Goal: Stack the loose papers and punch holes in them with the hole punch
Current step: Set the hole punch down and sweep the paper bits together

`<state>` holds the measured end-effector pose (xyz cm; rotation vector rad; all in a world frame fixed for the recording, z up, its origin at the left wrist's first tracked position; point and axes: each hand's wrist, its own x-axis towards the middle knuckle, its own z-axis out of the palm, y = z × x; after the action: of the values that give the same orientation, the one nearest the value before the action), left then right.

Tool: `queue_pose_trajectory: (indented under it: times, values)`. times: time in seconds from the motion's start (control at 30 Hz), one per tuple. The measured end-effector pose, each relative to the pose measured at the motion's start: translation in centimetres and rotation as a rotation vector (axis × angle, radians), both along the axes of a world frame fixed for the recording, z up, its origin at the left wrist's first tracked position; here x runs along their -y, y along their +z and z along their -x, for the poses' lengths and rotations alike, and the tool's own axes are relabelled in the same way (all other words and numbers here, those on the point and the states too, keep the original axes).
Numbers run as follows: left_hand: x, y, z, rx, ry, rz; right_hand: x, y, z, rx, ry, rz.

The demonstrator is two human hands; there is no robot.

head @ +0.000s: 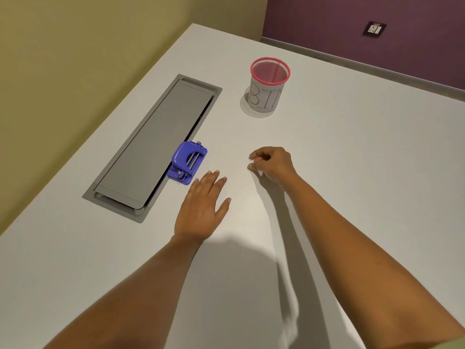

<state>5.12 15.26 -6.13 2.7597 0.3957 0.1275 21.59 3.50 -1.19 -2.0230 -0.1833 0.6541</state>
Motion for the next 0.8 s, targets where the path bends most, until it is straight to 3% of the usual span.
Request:
queue_pose_trajectory:
  times: [0.27,0.57,0.8]
  values:
    - [0.1,0.1,0.0,0.027,0.007,0.011,-0.1,0.1,-1.0,0.126,0.243,0.111]
    - [0.2,0.2,0.1,0.024,0.013,0.011,1.0,-0.5,-2.0,0.037,0.252,0.004]
    - [0.1,0.2,0.0,0.025,0.012,0.009,0.7,-0.4,-2.0,0.071,0.255,0.036]
